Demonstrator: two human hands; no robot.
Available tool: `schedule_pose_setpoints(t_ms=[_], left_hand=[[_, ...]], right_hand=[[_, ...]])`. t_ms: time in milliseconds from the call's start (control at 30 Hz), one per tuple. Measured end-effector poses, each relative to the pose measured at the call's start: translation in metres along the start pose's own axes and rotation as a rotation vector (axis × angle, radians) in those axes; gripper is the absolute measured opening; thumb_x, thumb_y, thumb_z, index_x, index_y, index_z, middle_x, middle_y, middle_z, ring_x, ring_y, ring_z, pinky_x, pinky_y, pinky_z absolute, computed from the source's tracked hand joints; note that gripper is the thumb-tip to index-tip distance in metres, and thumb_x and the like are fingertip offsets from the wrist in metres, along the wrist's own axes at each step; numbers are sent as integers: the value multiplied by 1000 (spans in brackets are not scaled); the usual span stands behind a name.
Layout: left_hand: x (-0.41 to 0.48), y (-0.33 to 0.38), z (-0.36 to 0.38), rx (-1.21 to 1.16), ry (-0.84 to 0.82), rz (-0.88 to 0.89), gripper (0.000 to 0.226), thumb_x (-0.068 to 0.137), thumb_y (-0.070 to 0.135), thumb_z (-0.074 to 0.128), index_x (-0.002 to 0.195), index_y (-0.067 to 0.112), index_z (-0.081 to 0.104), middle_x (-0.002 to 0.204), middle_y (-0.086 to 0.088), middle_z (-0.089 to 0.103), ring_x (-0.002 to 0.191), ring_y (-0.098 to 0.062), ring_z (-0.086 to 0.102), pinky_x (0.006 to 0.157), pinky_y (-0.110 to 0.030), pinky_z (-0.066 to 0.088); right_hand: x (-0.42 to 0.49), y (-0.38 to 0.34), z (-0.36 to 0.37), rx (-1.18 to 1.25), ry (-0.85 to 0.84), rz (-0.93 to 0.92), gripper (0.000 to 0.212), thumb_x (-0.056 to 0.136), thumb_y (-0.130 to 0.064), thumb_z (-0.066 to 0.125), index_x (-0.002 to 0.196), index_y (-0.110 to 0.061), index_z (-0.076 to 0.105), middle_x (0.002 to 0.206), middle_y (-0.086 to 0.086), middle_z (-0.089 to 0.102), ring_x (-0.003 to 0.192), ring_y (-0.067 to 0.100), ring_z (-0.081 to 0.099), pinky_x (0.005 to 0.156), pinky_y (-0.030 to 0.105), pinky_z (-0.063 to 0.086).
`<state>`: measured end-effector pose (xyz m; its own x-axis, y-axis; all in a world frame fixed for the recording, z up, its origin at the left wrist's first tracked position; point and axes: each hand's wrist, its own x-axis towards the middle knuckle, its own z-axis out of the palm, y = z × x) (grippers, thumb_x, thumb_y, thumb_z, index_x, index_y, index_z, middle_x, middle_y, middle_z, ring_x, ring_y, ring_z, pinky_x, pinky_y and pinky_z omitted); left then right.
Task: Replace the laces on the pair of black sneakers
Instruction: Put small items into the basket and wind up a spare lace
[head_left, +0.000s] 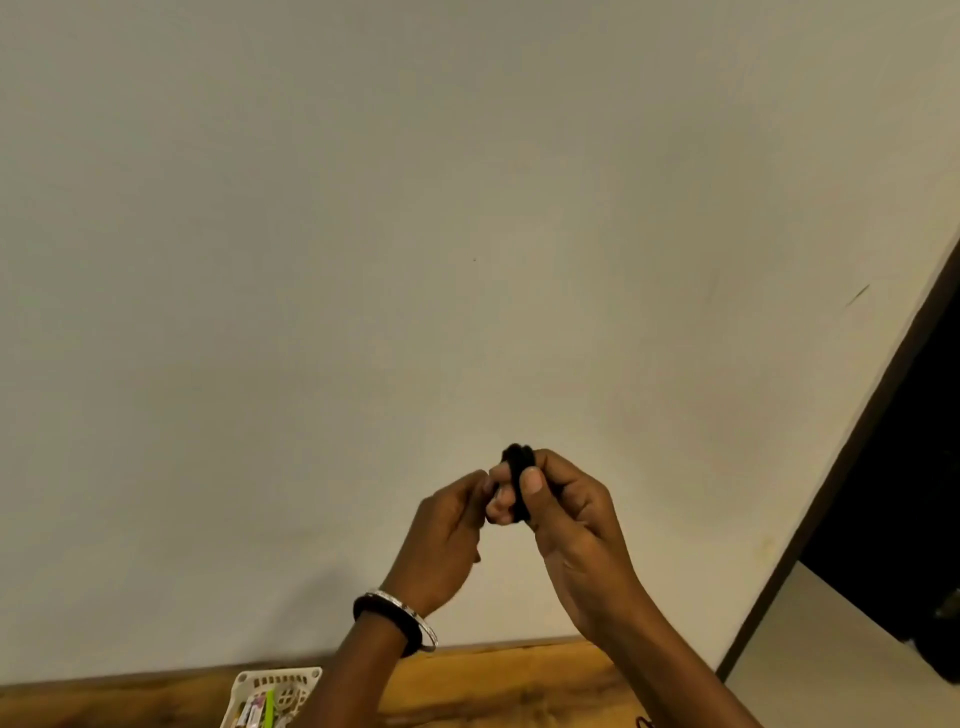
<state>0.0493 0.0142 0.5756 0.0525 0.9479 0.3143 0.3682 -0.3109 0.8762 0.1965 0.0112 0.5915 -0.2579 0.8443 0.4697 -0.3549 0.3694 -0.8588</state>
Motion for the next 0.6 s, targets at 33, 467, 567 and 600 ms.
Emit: schedule_pose_setpoints(t_ms=[33,467,567,600], left_hand=[[-5,1,8,0,-16,-18,42,97,49,36,85,17,60,65,3,55,54,-7,48,52,-19,44],[-16,3,-2,393,14,91,30,94,55,51,82,35,70,59,17,58,57,-6,55,52,-26,41],[-16,-4,-6,460,66,59,47,81,76,50,60,34,60,56,11,51,58,-8,51,51,-23,35],[-16,-7,-6,447,87,60,52,77,79,51,58,31,60,57,8,51,59,-11,50,53,-25,36]], right_hand=[[4,-2,-1,23,43,-14,28,103,-23,51,111,-4,70,88,12,69,89,26,67,85,34,54],[-14,21,-32,-543,-214,21,23,101,-22,56,122,-18,65,106,-8,69,103,21,66,88,27,53],[-12,27,-37,-599,-343,95,12,102,-16,58,109,-18,67,99,-11,70,97,17,67,84,28,54],[-11,29,-38,-585,-358,135,11,102,-14,57,105,-17,67,95,-10,70,94,17,67,83,28,54]])
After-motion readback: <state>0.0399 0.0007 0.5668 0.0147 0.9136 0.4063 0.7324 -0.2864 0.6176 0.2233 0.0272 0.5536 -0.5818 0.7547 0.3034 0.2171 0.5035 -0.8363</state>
